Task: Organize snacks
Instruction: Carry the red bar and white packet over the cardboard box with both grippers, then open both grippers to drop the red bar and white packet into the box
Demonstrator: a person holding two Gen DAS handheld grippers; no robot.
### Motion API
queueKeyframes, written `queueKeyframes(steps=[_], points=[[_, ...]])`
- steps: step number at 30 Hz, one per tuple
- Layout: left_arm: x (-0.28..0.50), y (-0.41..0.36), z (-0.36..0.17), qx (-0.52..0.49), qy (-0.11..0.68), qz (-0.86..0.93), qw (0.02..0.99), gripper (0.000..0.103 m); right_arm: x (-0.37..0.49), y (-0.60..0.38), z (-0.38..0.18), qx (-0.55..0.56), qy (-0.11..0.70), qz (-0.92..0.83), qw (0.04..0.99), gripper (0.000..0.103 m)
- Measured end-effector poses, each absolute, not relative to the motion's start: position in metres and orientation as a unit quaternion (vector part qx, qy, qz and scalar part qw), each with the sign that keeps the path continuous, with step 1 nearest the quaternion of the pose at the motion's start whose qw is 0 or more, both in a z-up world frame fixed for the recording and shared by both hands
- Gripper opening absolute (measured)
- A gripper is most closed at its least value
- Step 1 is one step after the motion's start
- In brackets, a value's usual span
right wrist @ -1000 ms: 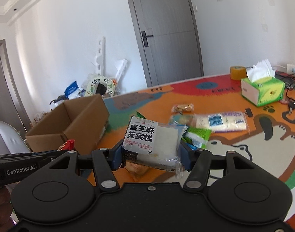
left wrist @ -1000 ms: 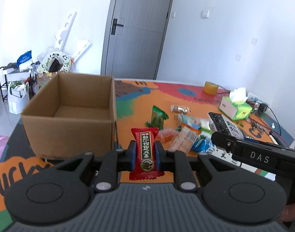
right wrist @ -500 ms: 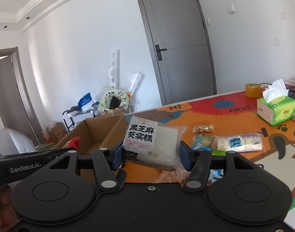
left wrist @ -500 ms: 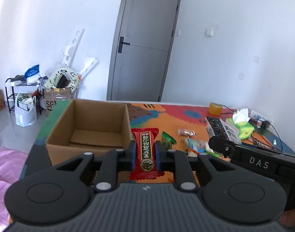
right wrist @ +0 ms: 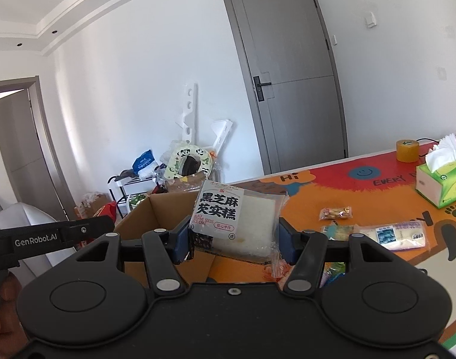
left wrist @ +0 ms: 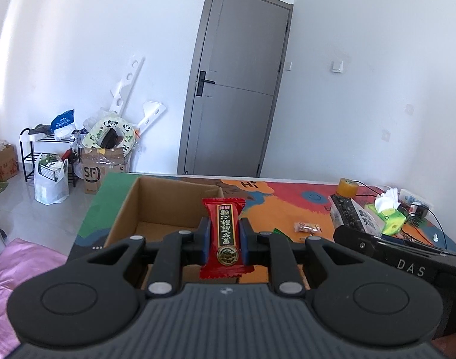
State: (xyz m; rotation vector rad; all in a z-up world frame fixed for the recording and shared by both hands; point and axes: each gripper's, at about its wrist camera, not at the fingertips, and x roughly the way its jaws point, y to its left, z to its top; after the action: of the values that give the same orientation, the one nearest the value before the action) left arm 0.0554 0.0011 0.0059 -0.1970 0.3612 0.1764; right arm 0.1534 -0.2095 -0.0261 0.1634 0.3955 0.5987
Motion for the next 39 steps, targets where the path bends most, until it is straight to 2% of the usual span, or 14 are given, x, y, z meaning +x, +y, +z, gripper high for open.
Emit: queueKeyframes(steps=[25, 37, 39], points=[[0.097, 0.071, 0.003, -0.134, 0.184, 0.130, 0.965, 0.019, 0.186, -0.141, -0.023, 0.083, 0.201, 0.349, 0.911, 0.057], [0.123, 0.093, -0.017, -0.159, 0.231, 0.128, 0.951, 0.019, 0.199, -0.106, -0.030, 0.081, 0.226, 0.363, 0.900, 0.057], [0.124, 0.097, -0.018, -0.170, 0.241, 0.131, 0.947, 0.024, 0.199, -0.104, -0.032, 0.080, 0.232, 0.363, 0.899, 0.057]])
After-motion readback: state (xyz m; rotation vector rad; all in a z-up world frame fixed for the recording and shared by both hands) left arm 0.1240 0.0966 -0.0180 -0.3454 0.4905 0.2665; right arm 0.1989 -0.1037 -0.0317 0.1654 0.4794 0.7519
